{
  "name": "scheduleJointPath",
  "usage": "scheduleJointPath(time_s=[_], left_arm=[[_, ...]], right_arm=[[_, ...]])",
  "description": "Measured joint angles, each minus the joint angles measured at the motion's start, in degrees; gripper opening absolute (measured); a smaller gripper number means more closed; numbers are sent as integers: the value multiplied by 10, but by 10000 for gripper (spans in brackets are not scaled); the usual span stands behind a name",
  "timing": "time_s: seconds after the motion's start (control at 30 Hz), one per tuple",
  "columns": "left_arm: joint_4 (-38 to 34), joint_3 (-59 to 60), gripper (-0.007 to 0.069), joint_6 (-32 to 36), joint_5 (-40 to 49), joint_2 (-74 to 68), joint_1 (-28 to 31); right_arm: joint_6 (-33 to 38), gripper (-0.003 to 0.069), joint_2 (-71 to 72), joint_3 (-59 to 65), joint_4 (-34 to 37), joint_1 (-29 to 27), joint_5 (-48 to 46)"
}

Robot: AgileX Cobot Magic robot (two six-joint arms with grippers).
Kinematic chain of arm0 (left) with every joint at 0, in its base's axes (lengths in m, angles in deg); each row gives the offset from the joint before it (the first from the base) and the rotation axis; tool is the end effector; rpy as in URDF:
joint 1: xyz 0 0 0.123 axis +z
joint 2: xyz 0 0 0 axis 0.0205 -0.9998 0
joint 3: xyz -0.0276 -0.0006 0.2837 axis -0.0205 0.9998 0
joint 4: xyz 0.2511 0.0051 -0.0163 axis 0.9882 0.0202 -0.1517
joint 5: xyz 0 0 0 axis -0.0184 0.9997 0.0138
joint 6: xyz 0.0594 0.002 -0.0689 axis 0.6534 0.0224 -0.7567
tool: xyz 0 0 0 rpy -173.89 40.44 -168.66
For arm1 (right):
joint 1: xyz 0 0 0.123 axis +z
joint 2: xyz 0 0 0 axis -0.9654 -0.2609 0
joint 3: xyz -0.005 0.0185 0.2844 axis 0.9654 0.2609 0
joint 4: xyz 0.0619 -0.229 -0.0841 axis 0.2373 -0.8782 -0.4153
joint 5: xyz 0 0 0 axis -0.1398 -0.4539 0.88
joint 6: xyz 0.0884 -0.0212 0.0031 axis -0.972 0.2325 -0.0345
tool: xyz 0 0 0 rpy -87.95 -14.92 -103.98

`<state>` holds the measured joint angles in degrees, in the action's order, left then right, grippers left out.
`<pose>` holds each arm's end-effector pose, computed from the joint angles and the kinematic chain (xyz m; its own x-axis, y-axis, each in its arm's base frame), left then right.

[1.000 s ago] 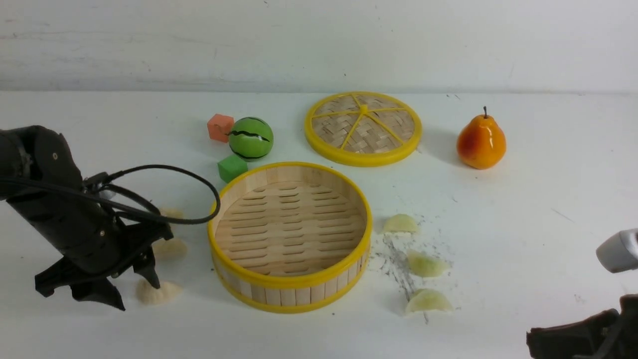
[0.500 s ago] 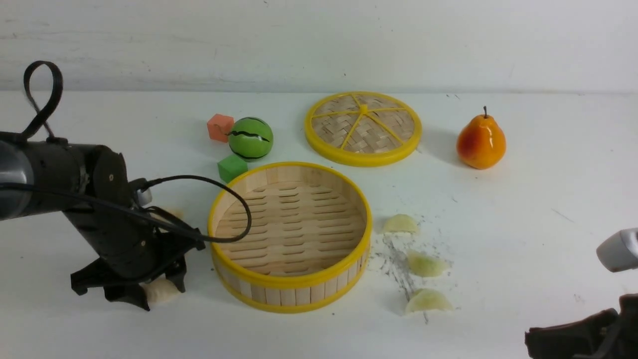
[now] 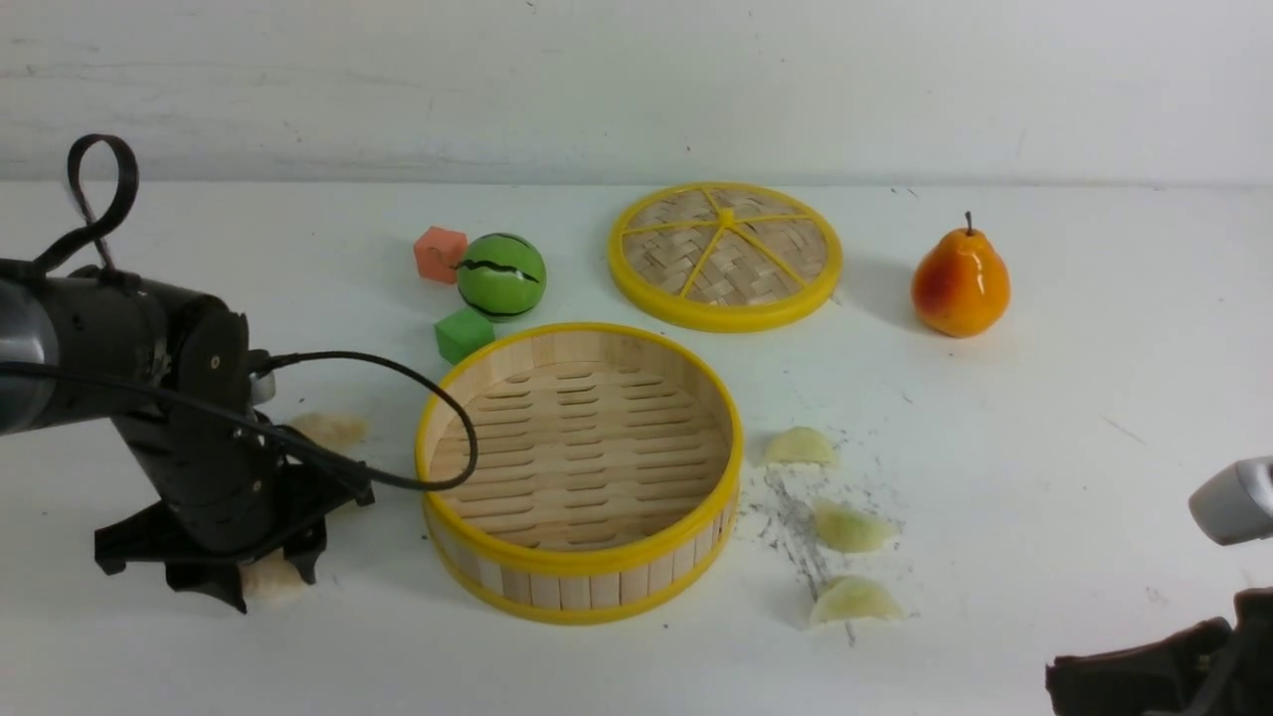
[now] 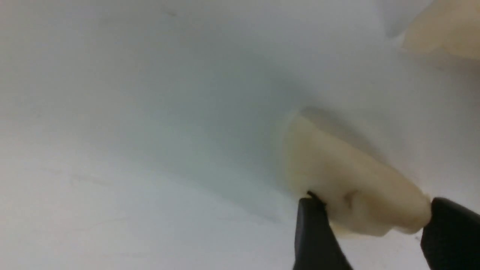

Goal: Put the dumplings into the steamer on the white table.
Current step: 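Reach for and grasp a dumpling on the table with the left gripper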

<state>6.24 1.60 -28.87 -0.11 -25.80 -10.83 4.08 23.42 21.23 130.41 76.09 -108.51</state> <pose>0.3320 -0.0493 0.1723 -0.8921 -0.3814 -0.2424 -0.3787 0.9236 -0.0598 0.1560 0.0546 0.2432 -0.7667 -0.0326 -0.6412 -0.3890 0.8182 0.4234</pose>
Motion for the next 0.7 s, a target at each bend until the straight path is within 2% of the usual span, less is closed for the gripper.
scheduleJointPath(time_s=[0.17, 0.3, 0.5, 0.7], left_arm=[[7, -4, 475, -33, -7, 6, 10], [8, -4, 517, -56, -14, 6, 13], [27, -4, 490, -95, -33, 6, 13], [36, -4, 402, -107, -35, 6, 13]], right_arm=[[0, -1, 0, 0, 0, 0, 0], [0, -1, 0, 0, 0, 0, 0], [1, 4, 0, 0, 6, 0, 0], [10, 6, 0, 0, 18, 0, -5]])
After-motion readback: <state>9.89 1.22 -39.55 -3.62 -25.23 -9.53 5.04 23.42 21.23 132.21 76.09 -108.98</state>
